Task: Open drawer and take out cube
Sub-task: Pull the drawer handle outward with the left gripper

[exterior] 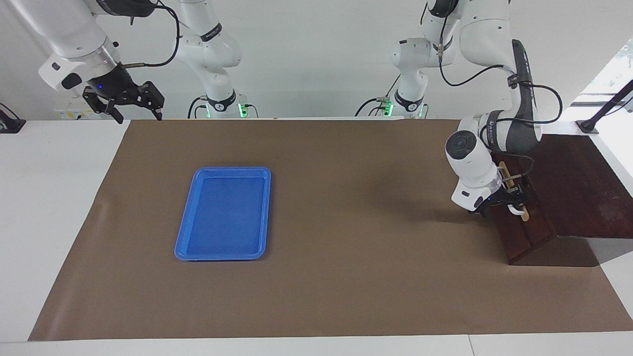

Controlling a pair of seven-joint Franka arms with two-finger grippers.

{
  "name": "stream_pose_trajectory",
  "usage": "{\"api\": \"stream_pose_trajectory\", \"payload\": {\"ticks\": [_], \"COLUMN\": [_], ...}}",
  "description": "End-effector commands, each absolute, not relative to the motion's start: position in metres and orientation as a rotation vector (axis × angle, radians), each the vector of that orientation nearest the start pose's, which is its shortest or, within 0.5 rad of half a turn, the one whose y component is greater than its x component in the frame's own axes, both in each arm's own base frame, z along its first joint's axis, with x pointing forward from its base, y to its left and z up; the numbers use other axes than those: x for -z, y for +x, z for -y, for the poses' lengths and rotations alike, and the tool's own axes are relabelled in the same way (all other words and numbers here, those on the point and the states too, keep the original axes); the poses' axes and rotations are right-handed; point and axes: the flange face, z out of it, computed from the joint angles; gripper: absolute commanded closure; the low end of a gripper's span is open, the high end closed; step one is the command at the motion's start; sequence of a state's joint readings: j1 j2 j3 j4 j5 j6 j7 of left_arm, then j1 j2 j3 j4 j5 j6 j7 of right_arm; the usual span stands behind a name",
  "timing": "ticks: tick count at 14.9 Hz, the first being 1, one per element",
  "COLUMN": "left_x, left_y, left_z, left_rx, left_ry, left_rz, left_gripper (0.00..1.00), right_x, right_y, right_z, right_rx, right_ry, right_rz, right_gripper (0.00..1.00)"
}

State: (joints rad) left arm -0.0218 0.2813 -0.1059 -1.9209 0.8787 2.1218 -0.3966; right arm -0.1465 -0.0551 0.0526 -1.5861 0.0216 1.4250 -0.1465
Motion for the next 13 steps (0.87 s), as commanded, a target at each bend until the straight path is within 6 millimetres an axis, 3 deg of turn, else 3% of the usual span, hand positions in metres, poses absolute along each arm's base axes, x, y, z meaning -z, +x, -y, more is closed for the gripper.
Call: {"api": "stream_pose_trajectory", "payload": {"ticks": [1,7,13], "left_x": [-0.353,-0.35,-0.349], "left_y": [0.618,0.617,0.615], "left_z": [0.04,0.045,0.063], "left_rx": [0.176,0.179,0.18], "left_ry": [-2.427,-2.444,-2.474], "left_rz": [-0.277,-0.26,-0.263], "left_gripper": [0.0,0.0,0.0], "right_x": [-0.637,-0.637,-0.637], "right_y": [0.516,0.515,0.516], "right_z": [0.044,0.044,0.05], "right_rx": [-0.152,-0.157,-0.15], "right_ry": [-3.093,-3.092,-3.093], "right_rz": [0.064,0.064,0.047], "right_gripper": [0.0,0.0,0.0]}}
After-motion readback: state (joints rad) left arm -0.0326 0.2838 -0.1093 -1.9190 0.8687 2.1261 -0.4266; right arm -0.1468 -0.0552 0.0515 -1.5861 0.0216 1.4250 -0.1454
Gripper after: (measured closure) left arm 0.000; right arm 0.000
